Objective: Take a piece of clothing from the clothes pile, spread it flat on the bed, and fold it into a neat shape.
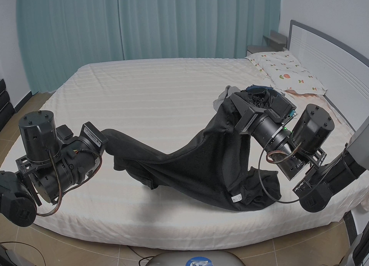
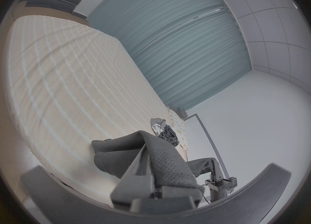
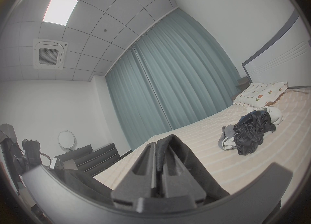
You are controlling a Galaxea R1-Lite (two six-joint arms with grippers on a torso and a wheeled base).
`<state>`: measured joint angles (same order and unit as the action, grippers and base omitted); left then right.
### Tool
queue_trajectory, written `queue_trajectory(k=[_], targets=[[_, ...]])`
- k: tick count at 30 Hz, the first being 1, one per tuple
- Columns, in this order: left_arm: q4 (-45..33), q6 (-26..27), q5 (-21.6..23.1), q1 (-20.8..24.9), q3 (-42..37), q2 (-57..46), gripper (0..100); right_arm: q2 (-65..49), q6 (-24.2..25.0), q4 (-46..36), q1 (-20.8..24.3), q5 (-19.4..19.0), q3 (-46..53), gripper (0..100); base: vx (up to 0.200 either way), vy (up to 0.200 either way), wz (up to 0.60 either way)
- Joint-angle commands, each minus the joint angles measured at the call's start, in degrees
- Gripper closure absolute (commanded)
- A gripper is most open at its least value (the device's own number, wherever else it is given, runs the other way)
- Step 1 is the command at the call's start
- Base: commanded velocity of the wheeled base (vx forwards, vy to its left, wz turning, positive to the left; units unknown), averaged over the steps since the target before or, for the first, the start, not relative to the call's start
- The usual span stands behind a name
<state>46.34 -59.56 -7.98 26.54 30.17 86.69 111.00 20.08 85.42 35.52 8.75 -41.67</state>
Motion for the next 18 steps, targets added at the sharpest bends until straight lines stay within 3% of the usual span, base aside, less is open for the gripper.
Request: queue_trajectory(k=[1,14,18], targets=[[-0.02,-0.03,0.25,0.0,-0.11,0.24,100,0.01,0.05,0.01,-0.81,-0.05,0.18,100,0.0,0.2,0.0],[-0.81,0.24,2.8,1.06,-1.17,0.59,100,-1.4,4.0,-0.25,-3.53,-0.75,5.81,100,0.0,0.015,0.0],[-2.48,2.08,2.89,1.15,-2.57,-0.03,100,-3.77,6.29,-0.87,-3.44,-1.28,8.8,100,-0.2,0.0,0.0]])
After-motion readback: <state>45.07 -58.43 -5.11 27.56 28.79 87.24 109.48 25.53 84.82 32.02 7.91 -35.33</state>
